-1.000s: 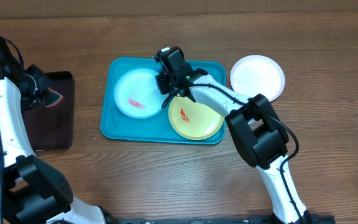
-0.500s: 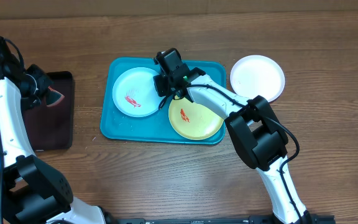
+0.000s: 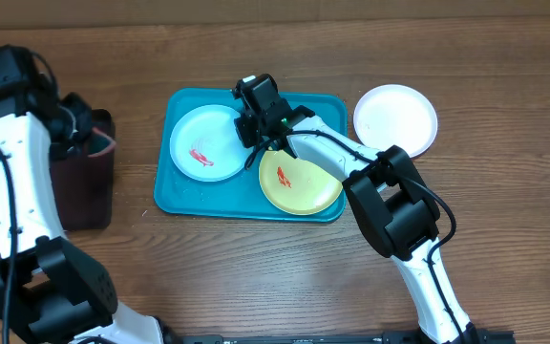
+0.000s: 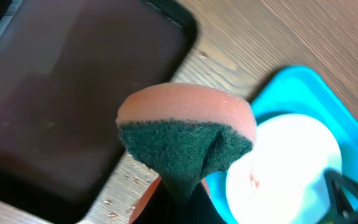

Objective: Clean dirty plates on tray and stack at the side
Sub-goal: 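Pull the light-blue plate toward the left gripper holding the sponge, then scrub the light-blue plate with the sponge in the left gripper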

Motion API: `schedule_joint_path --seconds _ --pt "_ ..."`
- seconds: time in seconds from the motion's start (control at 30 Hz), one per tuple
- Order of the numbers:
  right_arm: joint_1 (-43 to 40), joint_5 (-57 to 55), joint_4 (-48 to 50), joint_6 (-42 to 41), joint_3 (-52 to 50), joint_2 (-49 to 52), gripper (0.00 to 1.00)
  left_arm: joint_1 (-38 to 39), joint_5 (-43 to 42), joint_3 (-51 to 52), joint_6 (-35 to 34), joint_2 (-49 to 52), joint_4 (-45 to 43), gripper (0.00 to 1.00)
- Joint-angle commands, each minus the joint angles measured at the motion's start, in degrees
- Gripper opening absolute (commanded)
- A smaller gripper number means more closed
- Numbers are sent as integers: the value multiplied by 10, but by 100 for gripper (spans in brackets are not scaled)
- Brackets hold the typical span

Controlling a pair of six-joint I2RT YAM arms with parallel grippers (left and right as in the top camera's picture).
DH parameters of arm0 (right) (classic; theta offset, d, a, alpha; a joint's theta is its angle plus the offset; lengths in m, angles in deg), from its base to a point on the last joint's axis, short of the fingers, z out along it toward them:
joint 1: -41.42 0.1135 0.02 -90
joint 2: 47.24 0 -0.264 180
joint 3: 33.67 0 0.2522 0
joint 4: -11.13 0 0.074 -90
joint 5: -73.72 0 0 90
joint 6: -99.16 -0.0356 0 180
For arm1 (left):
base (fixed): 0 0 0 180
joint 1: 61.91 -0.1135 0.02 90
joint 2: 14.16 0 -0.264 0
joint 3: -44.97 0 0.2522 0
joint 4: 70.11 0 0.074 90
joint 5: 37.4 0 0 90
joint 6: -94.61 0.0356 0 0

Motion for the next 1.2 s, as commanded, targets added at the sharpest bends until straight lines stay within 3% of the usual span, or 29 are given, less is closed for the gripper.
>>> schedule_joint_path --seconds 0.0,0.13,0.3,0.5,0.83,1.17 --pt "4 -1 -43 -71 -3 9 4 49 -17 1 30 2 -3 4" --pt "4 -1 -132 -203 -3 9 4 118 -17 2 30 29 -3 4" --pt "4 -1 -188 -278 -3 9 4 204 -45 2 64 105 -19 4" --pt "4 24 -209 -309 -3 9 4 284 -71 2 80 176 -57 4" --pt "3 28 -207 -309 -3 9 4 285 -61 2 61 233 -76 4" --pt "3 28 -206 -308 -3 9 4 278 222 1 64 242 -44 5"
